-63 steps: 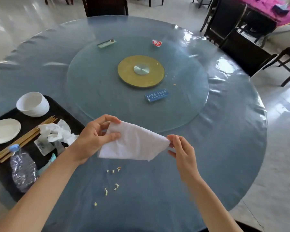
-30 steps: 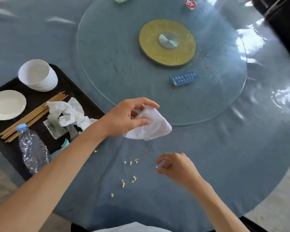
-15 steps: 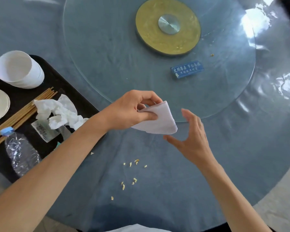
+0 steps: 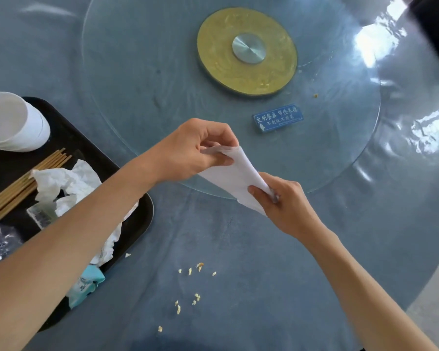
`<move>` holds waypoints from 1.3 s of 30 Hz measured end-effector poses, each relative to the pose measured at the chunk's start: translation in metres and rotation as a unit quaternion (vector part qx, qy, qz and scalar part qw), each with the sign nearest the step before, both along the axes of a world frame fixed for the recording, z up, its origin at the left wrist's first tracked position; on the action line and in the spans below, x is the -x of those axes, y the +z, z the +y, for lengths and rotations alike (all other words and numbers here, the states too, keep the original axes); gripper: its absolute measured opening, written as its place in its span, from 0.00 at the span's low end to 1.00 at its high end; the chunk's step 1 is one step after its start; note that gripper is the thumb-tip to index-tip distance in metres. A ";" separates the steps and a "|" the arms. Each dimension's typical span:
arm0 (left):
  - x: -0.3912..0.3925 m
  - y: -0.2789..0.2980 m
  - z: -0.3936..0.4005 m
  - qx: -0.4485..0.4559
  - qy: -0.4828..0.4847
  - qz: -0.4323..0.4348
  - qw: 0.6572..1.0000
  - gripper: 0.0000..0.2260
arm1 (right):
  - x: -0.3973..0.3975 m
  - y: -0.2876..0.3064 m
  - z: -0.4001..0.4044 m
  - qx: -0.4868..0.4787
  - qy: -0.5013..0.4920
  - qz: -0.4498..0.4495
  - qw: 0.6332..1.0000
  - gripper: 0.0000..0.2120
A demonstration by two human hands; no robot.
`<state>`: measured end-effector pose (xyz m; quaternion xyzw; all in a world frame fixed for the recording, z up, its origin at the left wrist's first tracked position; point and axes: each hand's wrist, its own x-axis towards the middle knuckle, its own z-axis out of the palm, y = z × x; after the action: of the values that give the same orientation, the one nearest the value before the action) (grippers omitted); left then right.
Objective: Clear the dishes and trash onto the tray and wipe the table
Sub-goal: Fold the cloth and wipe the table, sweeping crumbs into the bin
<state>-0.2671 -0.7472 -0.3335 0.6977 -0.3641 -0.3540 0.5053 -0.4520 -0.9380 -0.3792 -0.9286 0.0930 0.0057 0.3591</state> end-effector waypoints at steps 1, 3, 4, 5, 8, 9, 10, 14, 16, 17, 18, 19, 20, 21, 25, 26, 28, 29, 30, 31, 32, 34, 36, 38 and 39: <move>-0.006 0.001 -0.002 -0.002 0.004 -0.013 1.000 0.06 | -0.005 0.003 -0.004 0.004 0.012 -0.009 1.000 0.18; -0.022 0.003 -0.011 0.000 0.017 -0.048 0.999 0.03 | -0.023 0.007 -0.018 0.014 0.034 -0.039 0.999 0.24; -0.033 0.004 -0.018 0.006 0.034 -0.069 0.997 0.02 | -0.037 0.008 -0.028 0.029 0.041 -0.059 0.997 0.26; -0.046 0.004 -0.025 0.014 0.062 -0.096 0.993 0.02 | -0.055 0.007 -0.040 0.049 0.044 -0.080 0.995 0.28; -0.082 -0.007 -0.050 0.015 0.187 -0.193 0.963 0.11 | -0.120 0.002 -0.075 0.104 0.007 -0.099 0.990 0.35; -0.089 -0.018 -0.056 -0.016 0.225 -0.203 0.953 0.15 | -0.140 -0.002 -0.083 0.123 -0.018 -0.087 0.988 0.37; -0.092 -0.032 -0.060 -0.070 0.243 -0.202 0.946 0.18 | -0.158 -0.010 -0.089 0.141 -0.041 -0.069 0.987 0.37; -0.060 -0.111 -0.051 -0.281 0.175 -0.139 0.933 0.27 | -0.194 -0.063 -0.095 0.185 -0.011 0.113 0.976 0.35; -0.042 -0.149 -0.032 -0.302 0.165 -0.150 0.927 0.28 | -0.196 -0.090 -0.093 0.216 0.048 0.184 0.958 0.31; -0.034 -0.164 -0.023 -0.305 0.159 -0.184 0.921 0.28 | -0.197 -0.100 -0.093 0.219 0.060 0.184 0.956 0.30; -0.028 -0.177 -0.014 -0.302 0.151 -0.229 0.913 0.27 | -0.199 -0.106 -0.092 0.219 0.059 0.174 0.958 0.29; -0.023 -0.186 -0.008 -0.296 0.150 -0.271 0.904 0.27 | -0.201 -0.111 -0.093 0.225 0.054 0.161 0.959 0.29; -0.020 -0.192 -0.005 -0.291 0.157 -0.303 0.894 0.26 | -0.203 -0.115 -0.093 0.235 0.045 0.148 0.960 0.27; -0.018 -0.195 -0.004 -0.291 0.167 -0.322 0.885 0.26 | -0.204 -0.118 -0.092 0.241 0.028 0.136 0.961 0.25; -0.020 -0.203 -0.004 -0.290 0.176 -0.367 0.866 0.25 | -0.199 -0.129 -0.070 0.250 -0.042 0.086 0.963 0.22; -0.023 -0.205 -0.002 -0.288 0.172 -0.377 0.863 0.25 | -0.191 -0.131 -0.061 0.258 -0.029 0.077 0.963 0.22; -0.030 -0.207 0.004 -0.283 0.164 -0.385 0.863 0.25 | -0.163 -0.131 -0.042 0.270 0.038 0.055 0.961 0.23; -0.035 -0.208 0.007 -0.280 0.162 -0.388 0.863 0.25 | -0.143 -0.131 -0.032 0.269 0.078 0.041 0.959 0.23; -0.040 -0.208 0.011 -0.276 0.161 -0.391 0.863 0.25 | -0.121 -0.131 -0.022 0.260 0.112 0.026 0.959 0.25; -0.046 -0.208 0.014 -0.272 0.158 -0.394 0.864 0.25 | -0.100 -0.131 -0.013 0.252 0.140 0.007 0.958 0.26; -0.052 -0.208 0.018 -0.269 0.155 -0.397 0.863 0.24 | -0.081 -0.131 -0.005 0.247 0.164 -0.014 0.955 0.27; -0.067 -0.206 0.028 -0.269 0.148 -0.402 0.863 0.24 | -0.052 -0.131 0.008 0.242 0.200 -0.048 0.948 0.24; -0.084 -0.201 0.038 -0.273 0.136 -0.402 0.863 0.25 | -0.038 -0.130 0.011 0.227 0.219 -0.056 0.947 0.19; -0.100 -0.196 0.045 -0.281 0.133 -0.394 0.865 0.25 | -0.041 -0.126 0.012 0.200 0.233 -0.026 0.951 0.22; -0.105 -0.193 0.045 -0.288 0.139 -0.384 0.866 0.25 | -0.047 -0.122 0.013 0.188 0.241 -0.016 0.952 0.23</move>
<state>-0.1621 -0.7020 -0.5262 0.9364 -0.3107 -0.0729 0.1459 -0.4047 -0.9251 -0.5011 -0.9741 -0.1397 0.0596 0.1673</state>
